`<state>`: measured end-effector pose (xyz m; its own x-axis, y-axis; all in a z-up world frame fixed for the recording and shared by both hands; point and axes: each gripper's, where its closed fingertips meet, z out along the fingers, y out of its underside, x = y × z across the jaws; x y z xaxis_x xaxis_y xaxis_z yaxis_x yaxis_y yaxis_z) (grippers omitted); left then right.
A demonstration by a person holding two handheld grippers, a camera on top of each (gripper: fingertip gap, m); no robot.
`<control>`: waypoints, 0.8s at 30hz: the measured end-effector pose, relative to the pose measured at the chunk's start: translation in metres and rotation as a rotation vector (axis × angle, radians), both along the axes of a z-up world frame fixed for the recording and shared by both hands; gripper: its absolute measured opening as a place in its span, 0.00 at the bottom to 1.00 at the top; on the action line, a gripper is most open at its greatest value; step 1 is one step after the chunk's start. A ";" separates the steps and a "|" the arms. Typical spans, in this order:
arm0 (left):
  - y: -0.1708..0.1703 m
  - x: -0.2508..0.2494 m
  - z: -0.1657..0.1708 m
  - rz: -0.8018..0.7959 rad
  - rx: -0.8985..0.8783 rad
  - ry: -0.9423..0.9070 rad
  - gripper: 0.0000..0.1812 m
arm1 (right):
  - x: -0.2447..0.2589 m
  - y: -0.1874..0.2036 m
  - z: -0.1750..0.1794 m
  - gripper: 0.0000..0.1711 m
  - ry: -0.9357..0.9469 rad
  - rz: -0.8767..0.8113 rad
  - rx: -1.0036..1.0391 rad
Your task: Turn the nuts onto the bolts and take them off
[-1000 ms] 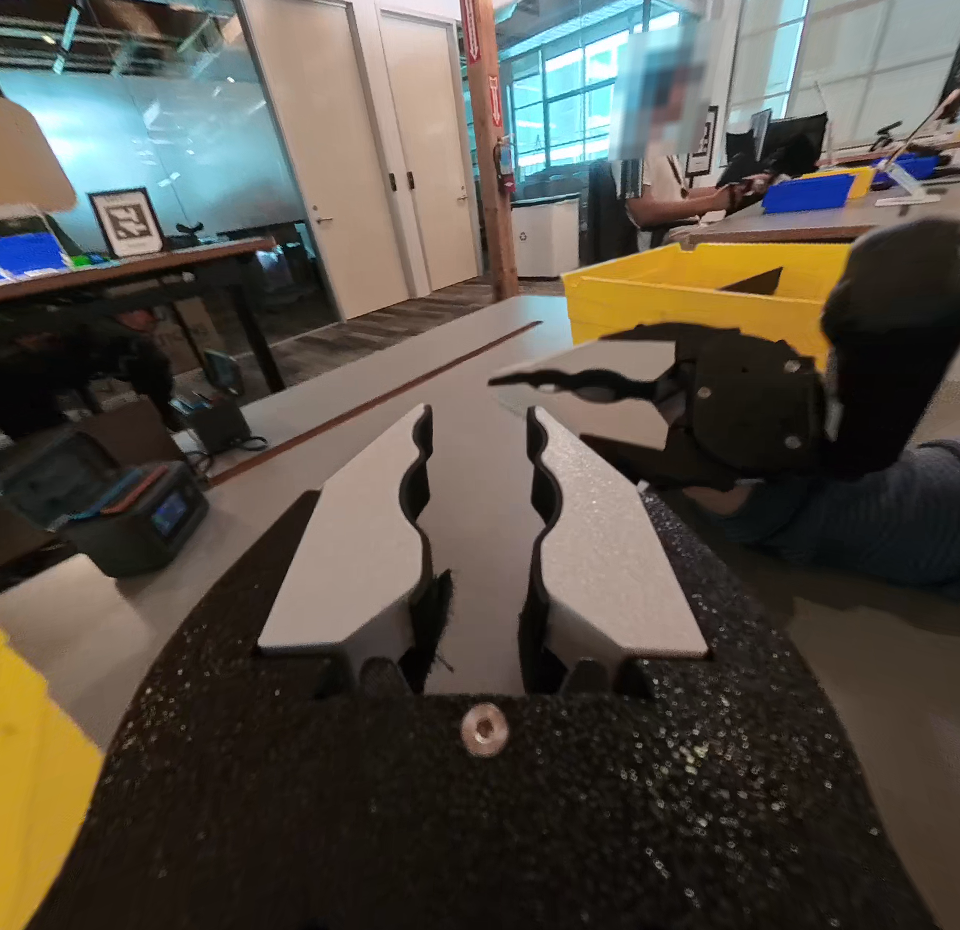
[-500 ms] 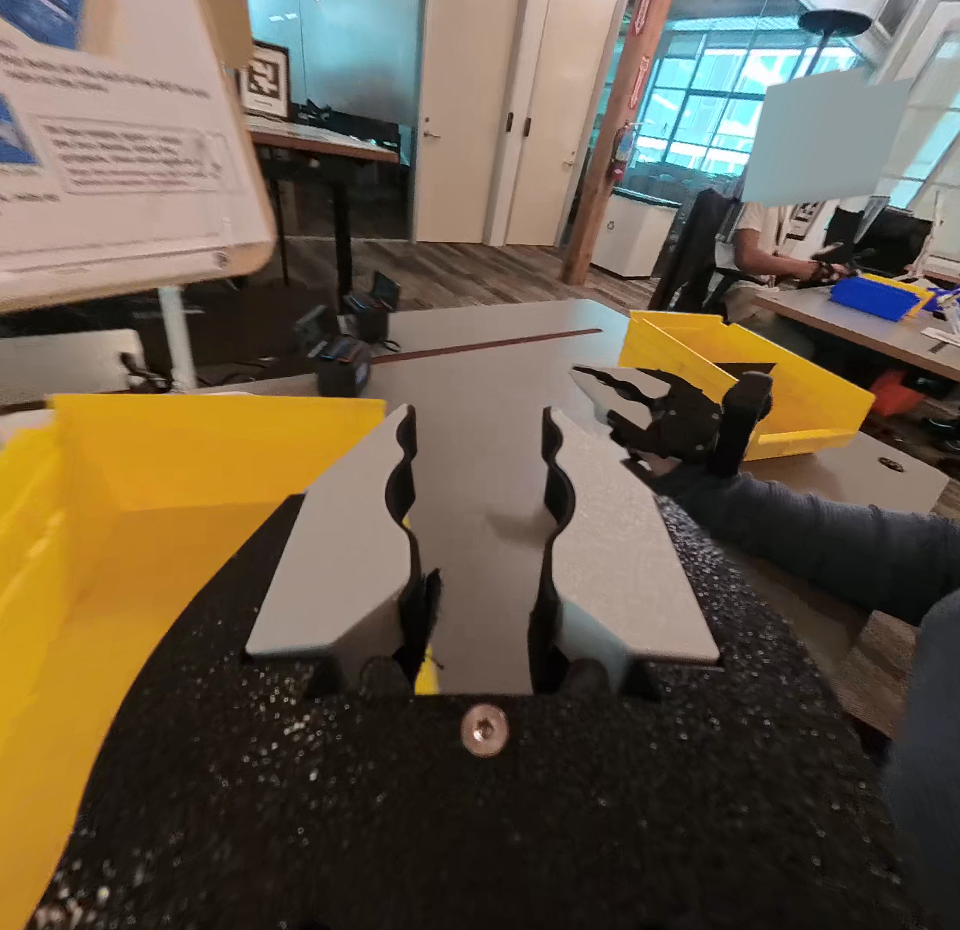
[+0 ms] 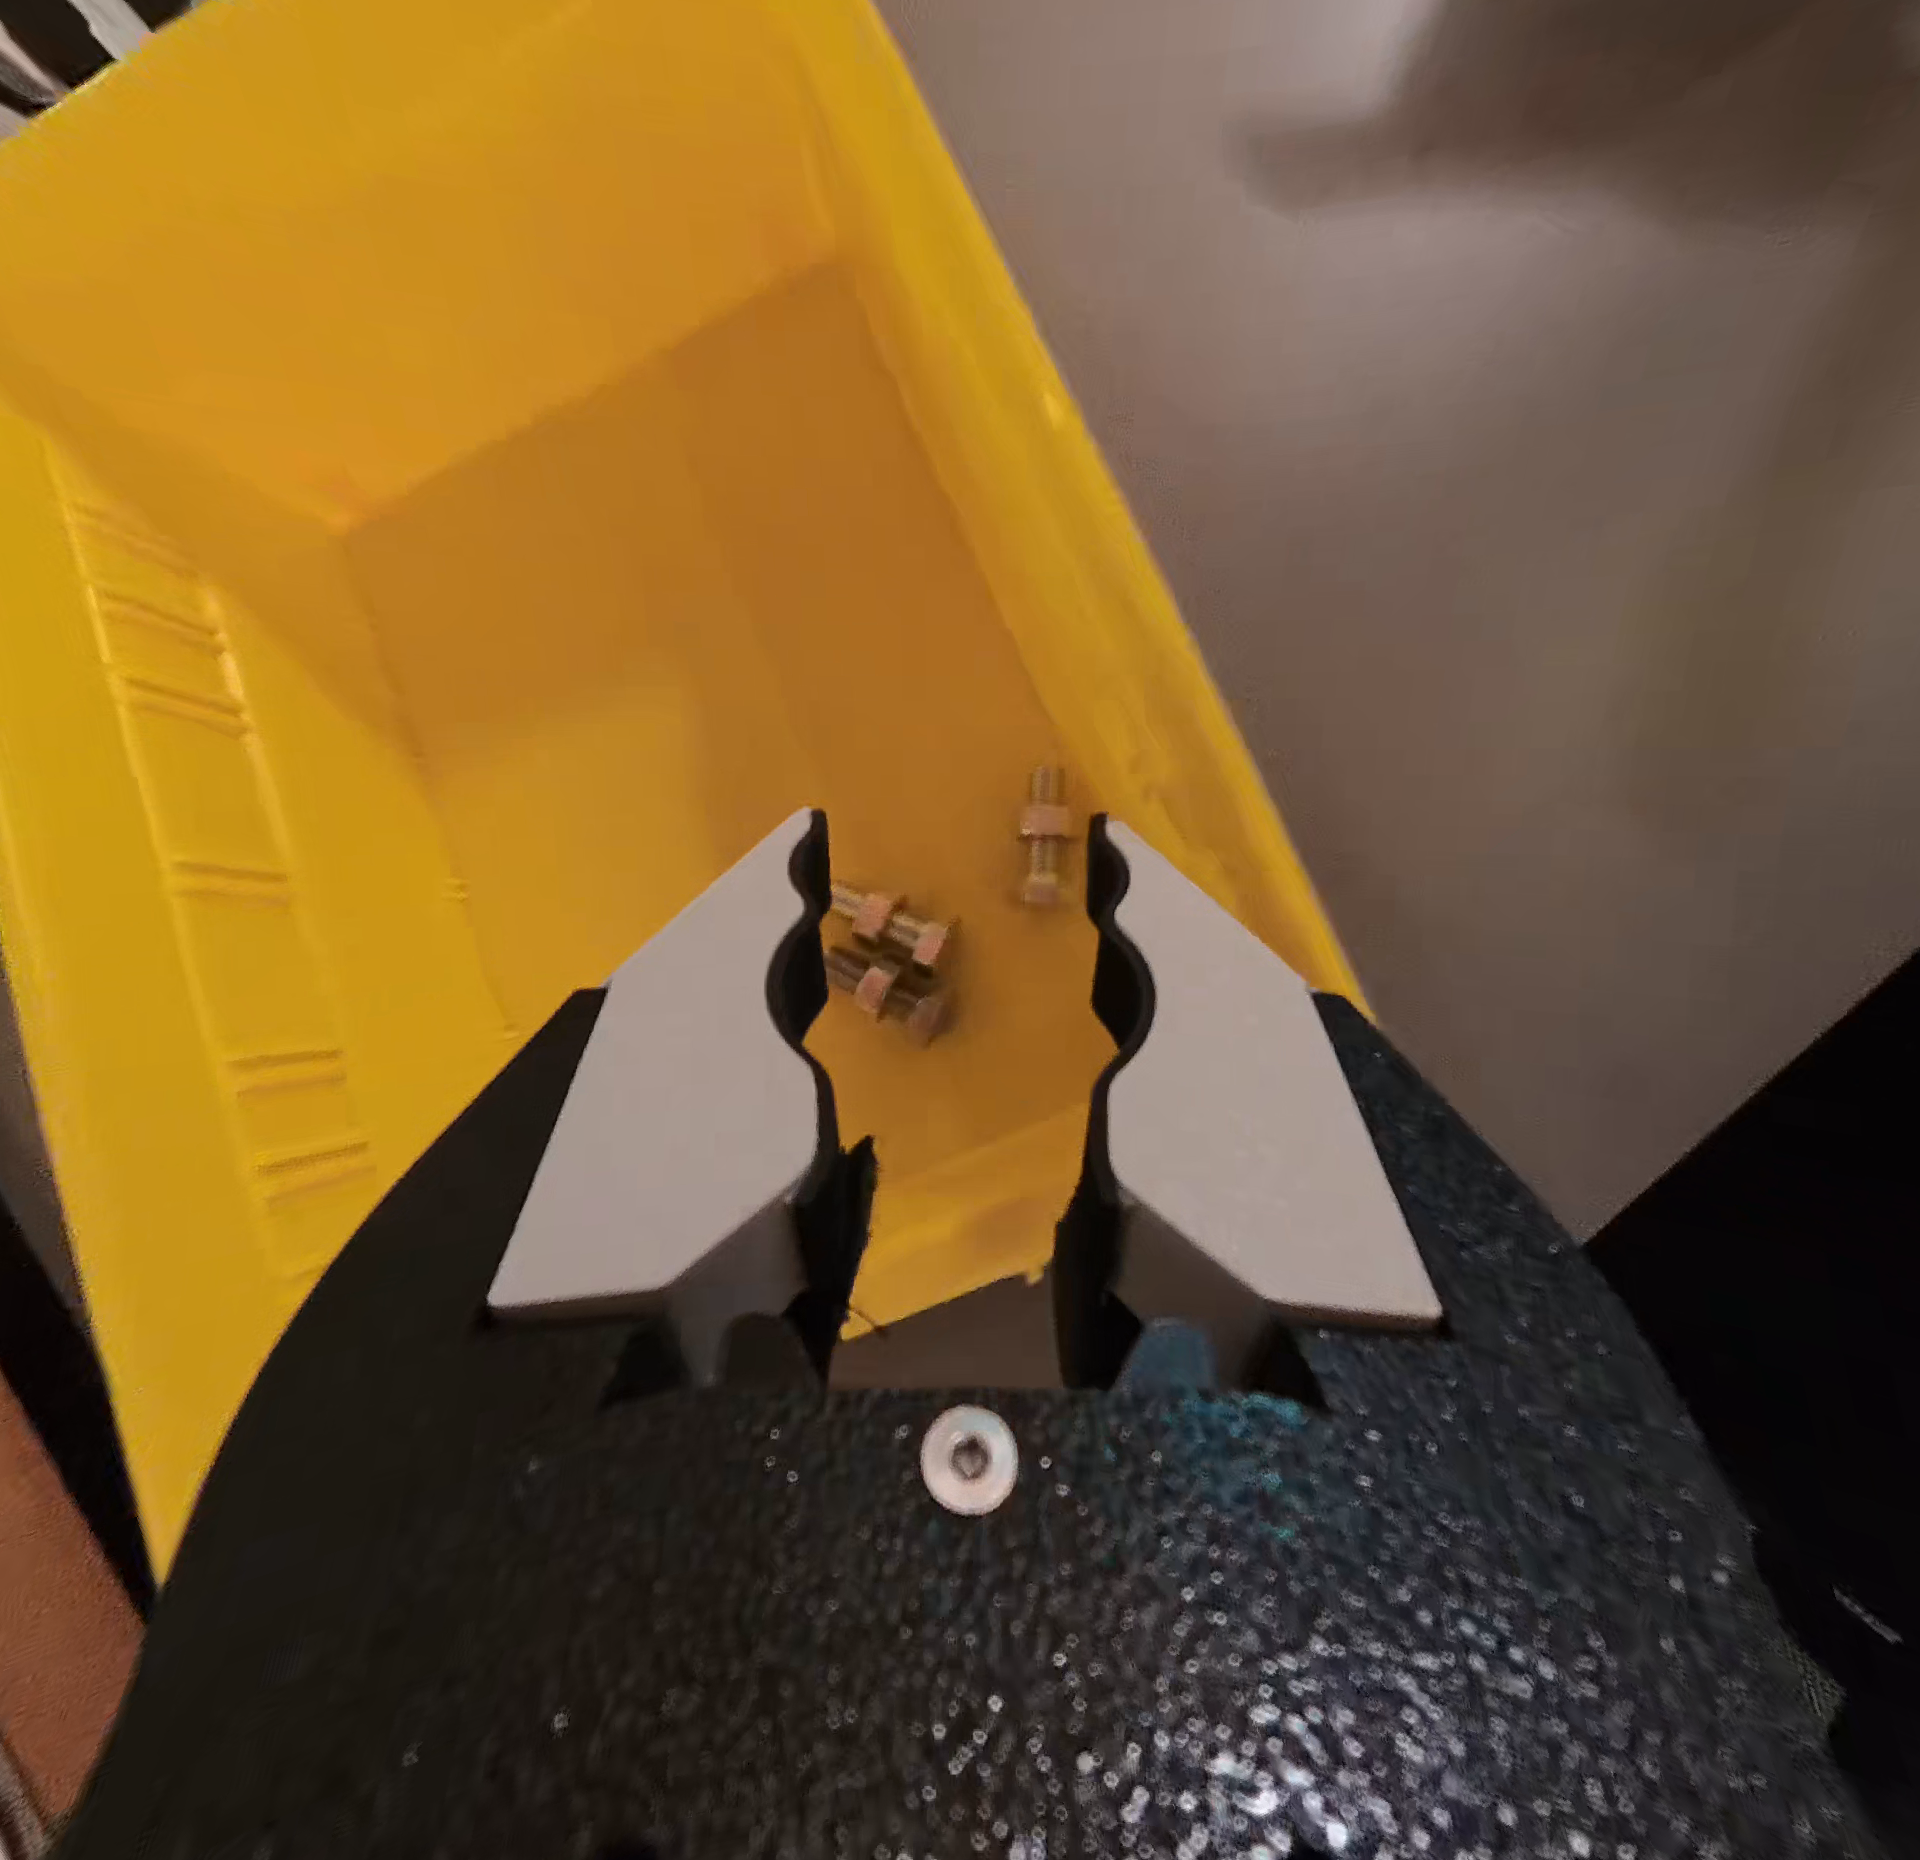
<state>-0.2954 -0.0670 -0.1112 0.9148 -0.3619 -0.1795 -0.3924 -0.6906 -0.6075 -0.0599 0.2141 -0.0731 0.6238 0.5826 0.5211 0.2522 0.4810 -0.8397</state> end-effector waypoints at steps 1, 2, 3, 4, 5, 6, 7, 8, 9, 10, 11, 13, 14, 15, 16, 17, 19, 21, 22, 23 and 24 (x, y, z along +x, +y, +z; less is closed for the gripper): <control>0.002 0.006 0.000 0.000 0.007 0.003 0.25 | 0.000 0.000 0.000 0.01 0.000 0.000 0.000; 0.005 0.008 0.001 0.017 0.023 0.024 0.20 | 0.000 0.000 0.000 0.01 -0.001 0.000 0.000; 0.008 0.009 0.002 0.033 0.038 0.050 0.18 | 0.000 0.000 0.000 0.01 -0.001 -0.001 0.000; 0.011 0.012 0.004 0.046 0.052 0.060 0.16 | 0.000 0.000 0.000 0.01 -0.001 -0.001 0.000; 0.015 0.017 0.007 0.053 0.074 0.059 0.14 | 0.000 0.000 0.000 0.01 -0.001 -0.001 0.000; 0.020 0.024 0.011 0.053 0.101 0.060 0.12 | 0.000 0.000 0.000 0.01 0.000 -0.001 0.000; 0.026 0.031 0.013 0.051 0.123 0.072 0.10 | 0.000 0.000 0.000 0.01 0.000 -0.001 0.000; 0.032 0.038 0.014 0.045 0.136 0.096 0.10 | 0.000 0.000 0.000 0.01 0.000 -0.001 -0.001; 0.038 0.045 0.015 0.028 0.146 0.118 0.10 | 0.000 0.000 0.000 0.01 0.000 -0.001 -0.001; 0.042 0.051 0.016 0.002 0.146 0.130 0.15 | 0.000 0.000 0.000 0.01 0.000 0.001 0.000; 0.044 0.056 0.017 -0.020 0.138 0.115 0.20 | 0.000 0.000 0.000 0.01 -0.001 0.003 0.000; 0.046 0.056 0.020 -0.029 0.123 0.016 0.23 | -0.001 -0.001 0.000 0.01 -0.003 0.007 0.002; 0.044 0.052 0.019 -0.022 0.094 -0.048 0.25 | -0.001 -0.001 0.000 0.01 -0.003 0.008 0.002; 0.040 0.046 0.014 -0.012 0.044 -0.104 0.26 | -0.001 -0.001 0.000 0.01 -0.003 0.009 0.002; 0.036 0.038 0.006 0.004 -0.010 -0.139 0.27 | -0.001 -0.001 0.000 0.01 -0.002 0.008 0.001; 0.031 0.031 -0.003 0.014 -0.067 -0.163 0.29 | 0.000 0.000 0.000 0.01 -0.001 0.008 0.000; 0.027 0.026 -0.019 0.018 -0.135 -0.195 0.32 | 0.000 0.000 0.000 0.01 -0.001 0.008 -0.001; 0.024 0.026 -0.033 0.014 -0.177 -0.188 0.31 | -0.001 0.000 0.000 0.01 -0.002 0.009 -0.001; 0.022 0.026 -0.038 0.012 -0.189 -0.170 0.30 | -0.001 0.000 0.000 0.01 -0.003 0.010 -0.001; 0.021 0.027 -0.042 0.008 -0.198 -0.157 0.30 | -0.001 0.000 0.000 0.01 -0.004 0.011 0.000; 0.020 0.029 -0.044 0.002 -0.202 -0.153 0.29 | -0.001 -0.001 0.000 0.01 -0.006 0.012 0.001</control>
